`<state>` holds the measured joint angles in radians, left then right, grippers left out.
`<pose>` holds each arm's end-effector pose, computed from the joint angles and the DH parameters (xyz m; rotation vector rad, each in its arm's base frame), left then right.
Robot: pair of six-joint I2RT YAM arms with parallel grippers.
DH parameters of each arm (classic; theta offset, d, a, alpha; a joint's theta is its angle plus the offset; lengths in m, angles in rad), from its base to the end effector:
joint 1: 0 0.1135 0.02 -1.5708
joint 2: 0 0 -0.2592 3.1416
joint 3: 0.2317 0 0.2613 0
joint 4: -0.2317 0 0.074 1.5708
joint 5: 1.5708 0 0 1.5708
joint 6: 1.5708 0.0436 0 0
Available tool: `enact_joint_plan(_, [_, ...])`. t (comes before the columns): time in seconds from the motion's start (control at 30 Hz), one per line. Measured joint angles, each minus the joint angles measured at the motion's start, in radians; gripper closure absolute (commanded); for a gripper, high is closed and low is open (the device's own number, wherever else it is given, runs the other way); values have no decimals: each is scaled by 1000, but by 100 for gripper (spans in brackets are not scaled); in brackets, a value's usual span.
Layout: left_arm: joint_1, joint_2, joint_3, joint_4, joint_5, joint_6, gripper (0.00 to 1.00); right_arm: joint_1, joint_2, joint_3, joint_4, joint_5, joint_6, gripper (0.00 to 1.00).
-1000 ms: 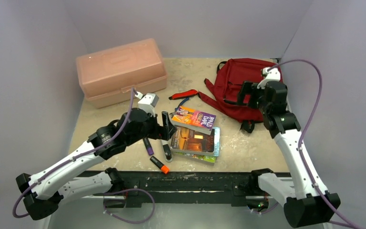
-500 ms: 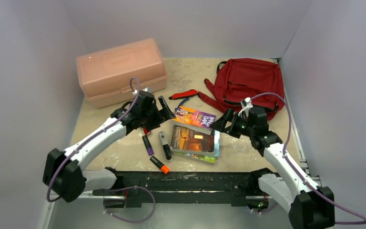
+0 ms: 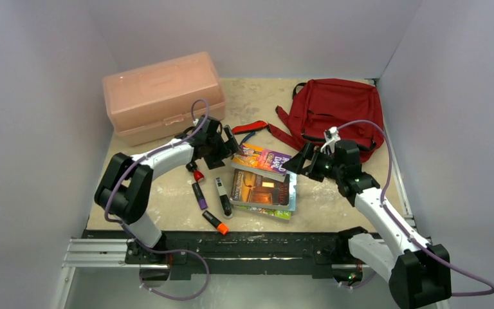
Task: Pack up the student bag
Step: Pick up the book from the center of the board.
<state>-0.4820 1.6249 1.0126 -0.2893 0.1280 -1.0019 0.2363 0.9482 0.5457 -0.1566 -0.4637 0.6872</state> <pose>0.3070 -0.1669 0.1833 -0.6203 2.5605 -0.7432 0.2114 0.0710 0.2197 0.2137 2.2326 1.0189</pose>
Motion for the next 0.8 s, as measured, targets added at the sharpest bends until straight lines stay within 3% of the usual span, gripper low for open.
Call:
enact_joint_plan(0.27, [5,67,-2,124,106,-36,33,0,2,17,-16,12,-18,1])
enact_joint_plan(0.4, [5,67,-5,166,145,-73,38,0,3,17,-16,26,-18,1])
enact_joint_plan(0.8, [9,120,-6,131,194,-114,31,0,9,17,-17,56,-18,1])
